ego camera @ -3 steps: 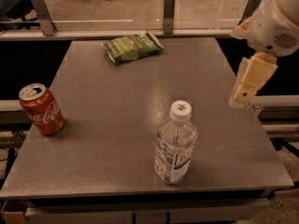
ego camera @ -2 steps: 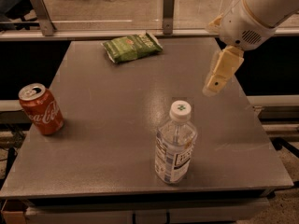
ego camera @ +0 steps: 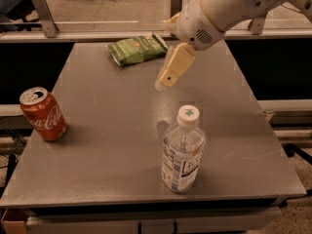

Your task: Move coke can near green jalapeno chip bag

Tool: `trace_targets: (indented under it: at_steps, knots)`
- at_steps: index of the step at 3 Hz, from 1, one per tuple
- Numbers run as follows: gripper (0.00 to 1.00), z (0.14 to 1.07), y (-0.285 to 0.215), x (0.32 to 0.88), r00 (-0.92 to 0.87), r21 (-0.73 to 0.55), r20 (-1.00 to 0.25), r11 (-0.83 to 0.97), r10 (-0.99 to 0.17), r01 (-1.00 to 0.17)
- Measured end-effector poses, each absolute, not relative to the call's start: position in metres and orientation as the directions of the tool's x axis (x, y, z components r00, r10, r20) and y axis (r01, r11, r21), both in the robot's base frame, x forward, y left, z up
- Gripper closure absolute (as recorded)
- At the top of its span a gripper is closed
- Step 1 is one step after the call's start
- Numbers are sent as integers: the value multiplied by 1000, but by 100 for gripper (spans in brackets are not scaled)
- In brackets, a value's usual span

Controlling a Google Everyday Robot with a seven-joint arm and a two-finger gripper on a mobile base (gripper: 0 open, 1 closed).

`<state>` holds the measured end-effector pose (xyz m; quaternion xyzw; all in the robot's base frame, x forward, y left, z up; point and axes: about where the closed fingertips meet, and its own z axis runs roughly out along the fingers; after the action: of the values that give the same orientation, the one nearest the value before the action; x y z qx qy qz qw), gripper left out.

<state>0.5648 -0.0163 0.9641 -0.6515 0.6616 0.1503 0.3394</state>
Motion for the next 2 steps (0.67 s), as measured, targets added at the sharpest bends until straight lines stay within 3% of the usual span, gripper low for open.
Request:
trace_targets:
  at_steps: [2]
  knots:
    - [0, 949, 12, 559, 96, -212, -689, 73, -718, -975]
